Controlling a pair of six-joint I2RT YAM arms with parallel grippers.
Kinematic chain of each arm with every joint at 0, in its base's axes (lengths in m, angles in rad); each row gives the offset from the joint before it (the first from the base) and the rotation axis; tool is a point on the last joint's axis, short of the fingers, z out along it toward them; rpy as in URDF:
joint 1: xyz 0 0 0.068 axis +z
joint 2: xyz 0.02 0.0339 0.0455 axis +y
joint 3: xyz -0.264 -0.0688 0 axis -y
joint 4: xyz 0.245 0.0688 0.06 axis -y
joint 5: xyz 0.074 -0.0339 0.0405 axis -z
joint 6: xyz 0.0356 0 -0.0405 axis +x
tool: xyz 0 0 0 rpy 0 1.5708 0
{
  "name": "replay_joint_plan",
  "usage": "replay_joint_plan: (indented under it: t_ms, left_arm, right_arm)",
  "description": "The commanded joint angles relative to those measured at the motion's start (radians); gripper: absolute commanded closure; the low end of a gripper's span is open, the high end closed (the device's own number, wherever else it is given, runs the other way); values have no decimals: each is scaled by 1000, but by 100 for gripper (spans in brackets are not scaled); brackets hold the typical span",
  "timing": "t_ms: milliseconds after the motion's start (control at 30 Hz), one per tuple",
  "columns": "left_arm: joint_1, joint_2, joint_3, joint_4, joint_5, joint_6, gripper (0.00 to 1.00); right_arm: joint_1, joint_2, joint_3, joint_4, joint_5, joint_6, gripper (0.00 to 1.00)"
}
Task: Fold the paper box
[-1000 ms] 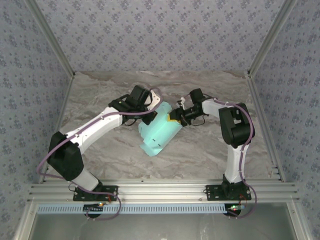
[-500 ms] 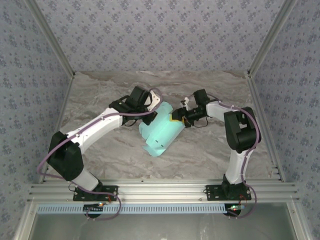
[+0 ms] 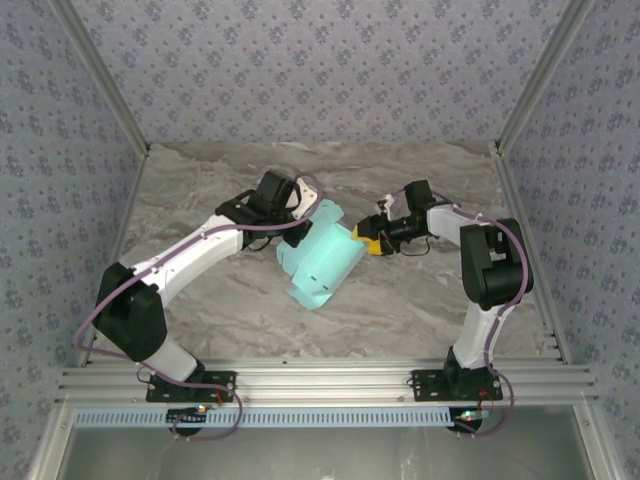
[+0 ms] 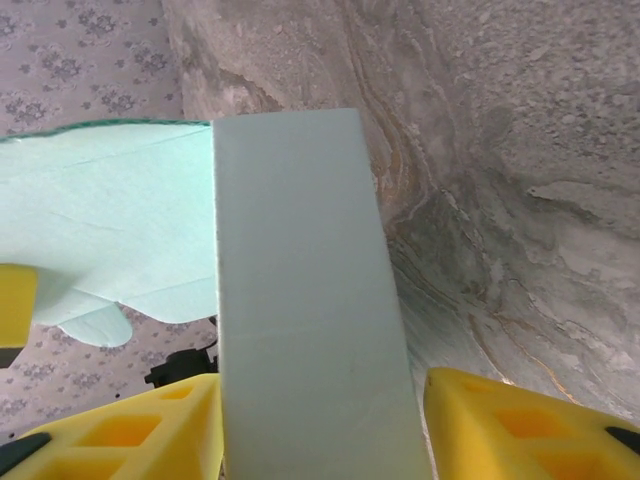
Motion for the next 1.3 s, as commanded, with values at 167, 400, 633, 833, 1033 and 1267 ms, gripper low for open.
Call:
replay_joint_plan:
  t_ms: [167,400,633,833,1033,1267]
  left_arm:
    - [6,-22,11,35,46,-16,100]
    - [6,-21,13,35,50,-28,100]
    - [12,-28,7,46,55,-70,81]
    - [88,-64,29,40,160,-130,35]
    - [211,-127,75,78,299,-187,1]
    - [308,-166,42,120,293,-236,1]
  right_arm:
    - [11,7,9,2,-49,3,51]
    - [23,41,39,-95,13,-83,67]
    - [43,56,65,-183,111,-174,70]
    - [74,43,158,-281,294,-256,73]
    - [101,22,290,-415,508,-307,72]
    - [159,56,526,-753,825,-338,69]
